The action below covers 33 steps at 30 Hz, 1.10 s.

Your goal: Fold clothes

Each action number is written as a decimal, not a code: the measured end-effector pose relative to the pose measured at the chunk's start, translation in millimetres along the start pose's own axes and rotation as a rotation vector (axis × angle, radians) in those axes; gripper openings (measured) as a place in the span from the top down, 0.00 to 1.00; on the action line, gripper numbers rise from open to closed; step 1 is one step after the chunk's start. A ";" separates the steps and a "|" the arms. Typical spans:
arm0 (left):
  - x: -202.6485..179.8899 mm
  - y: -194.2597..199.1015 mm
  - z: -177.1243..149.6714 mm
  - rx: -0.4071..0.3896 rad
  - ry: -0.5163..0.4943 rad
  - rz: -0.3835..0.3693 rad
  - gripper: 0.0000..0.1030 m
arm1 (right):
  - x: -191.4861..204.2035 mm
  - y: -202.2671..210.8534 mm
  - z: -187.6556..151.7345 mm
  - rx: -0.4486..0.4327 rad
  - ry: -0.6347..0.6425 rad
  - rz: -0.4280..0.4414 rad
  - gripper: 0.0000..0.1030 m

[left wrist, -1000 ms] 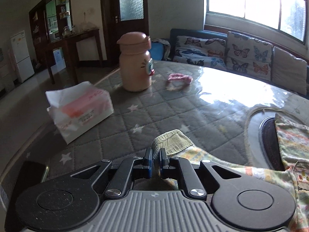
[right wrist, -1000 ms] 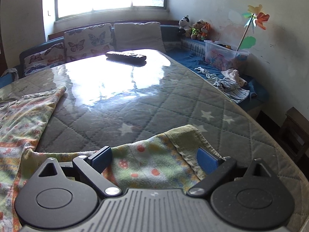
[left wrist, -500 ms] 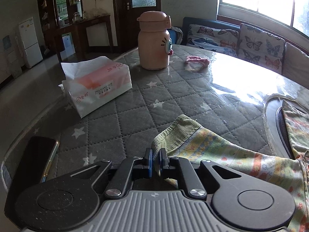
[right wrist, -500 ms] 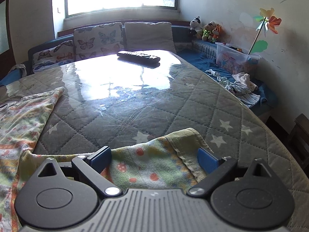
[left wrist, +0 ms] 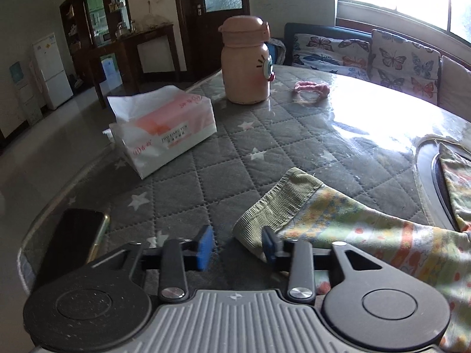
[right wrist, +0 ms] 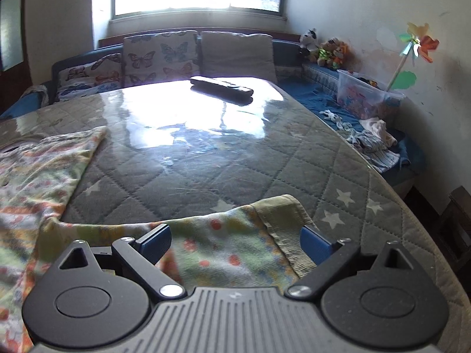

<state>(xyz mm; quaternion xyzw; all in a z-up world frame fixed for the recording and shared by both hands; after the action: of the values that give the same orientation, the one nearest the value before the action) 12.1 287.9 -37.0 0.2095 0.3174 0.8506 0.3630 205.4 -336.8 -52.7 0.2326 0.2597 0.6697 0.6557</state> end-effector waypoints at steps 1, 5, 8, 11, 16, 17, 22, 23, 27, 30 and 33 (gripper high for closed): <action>-1.2 3.8 0.9 -0.009 -0.006 -0.001 0.53 | 5.1 3.6 0.8 -0.005 0.014 0.011 0.07; -13.0 22.7 6.3 -0.052 -0.036 -0.032 0.51 | 33.5 20.7 3.9 -0.025 0.063 0.095 0.10; -38.6 39.3 10.5 -0.090 -0.083 -0.112 0.51 | 68.2 34.8 4.7 -0.039 0.110 0.187 0.12; -72.0 54.5 12.2 -0.119 -0.142 -0.211 0.53 | 102.3 45.1 2.3 -0.046 0.161 0.267 0.14; -143.5 69.1 4.3 -0.128 -0.262 -0.387 0.60 | 150.5 56.3 -4.9 -0.042 0.244 0.365 0.20; -157.8 71.1 2.0 -0.128 -0.287 -0.418 0.63 | 159.3 57.7 -6.9 -0.040 0.262 0.381 0.21; -222.9 75.9 -21.3 -0.115 -0.431 -0.527 0.70 | 186.4 63.3 -17.5 -0.037 0.321 0.422 0.23; -231.4 75.9 -27.3 -0.107 -0.454 -0.543 0.72 | 188.9 64.2 -19.3 -0.037 0.331 0.422 0.23; -255.6 78.2 -50.7 -0.080 -0.525 -0.595 0.76 | 198.0 67.3 -28.9 -0.032 0.376 0.429 0.23; -264.8 86.2 -66.9 -0.094 -0.587 -0.622 0.77 | 199.5 66.7 -36.9 -0.013 0.406 0.428 0.23; -269.4 98.6 -77.4 -0.139 -0.646 -0.640 0.78 | 199.7 68.1 -40.6 -0.005 0.430 0.426 0.23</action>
<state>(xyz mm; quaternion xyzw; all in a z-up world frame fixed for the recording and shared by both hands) 93.6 2.9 -57.8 0.3304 0.1787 0.6064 0.7009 121.0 -139.3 -44.7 0.1333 0.3363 0.8266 0.4312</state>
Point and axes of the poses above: each gripper's, at about its wrist camera, not at the fingertips, and y roughly against the way its jaws point, x to its left, z to its top, the point moved 8 cm from there along -y, roughly the way its jaws point, and after that the axes turned 2 degrees about -y, right-handed, at the moved point
